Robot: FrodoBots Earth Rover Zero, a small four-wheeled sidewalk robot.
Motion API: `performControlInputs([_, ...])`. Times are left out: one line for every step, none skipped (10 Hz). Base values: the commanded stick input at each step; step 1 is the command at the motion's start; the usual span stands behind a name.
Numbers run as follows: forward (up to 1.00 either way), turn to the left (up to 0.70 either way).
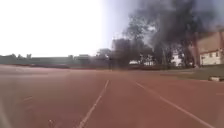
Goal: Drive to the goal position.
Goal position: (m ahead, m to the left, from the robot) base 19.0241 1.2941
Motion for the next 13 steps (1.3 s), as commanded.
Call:
performControlInputs([0.7,0.0])
performControlInputs([0.7,0.0])
performControlInputs([0.7,0.0])
performControlInputs([0.7,0.0])
performControlInputs([0.7,0.0])
performControlInputs([0.7,0.0])
performControlInputs([0.7,0.0])
performControlInputs([0.7,0.0])
performControlInputs([0.7,0.0])
performControlInputs([0.7,0.0])
performControlInputs([0.7,0.0])
performControlInputs([0.7,0.0])
performControlInputs([0.7,0.0])
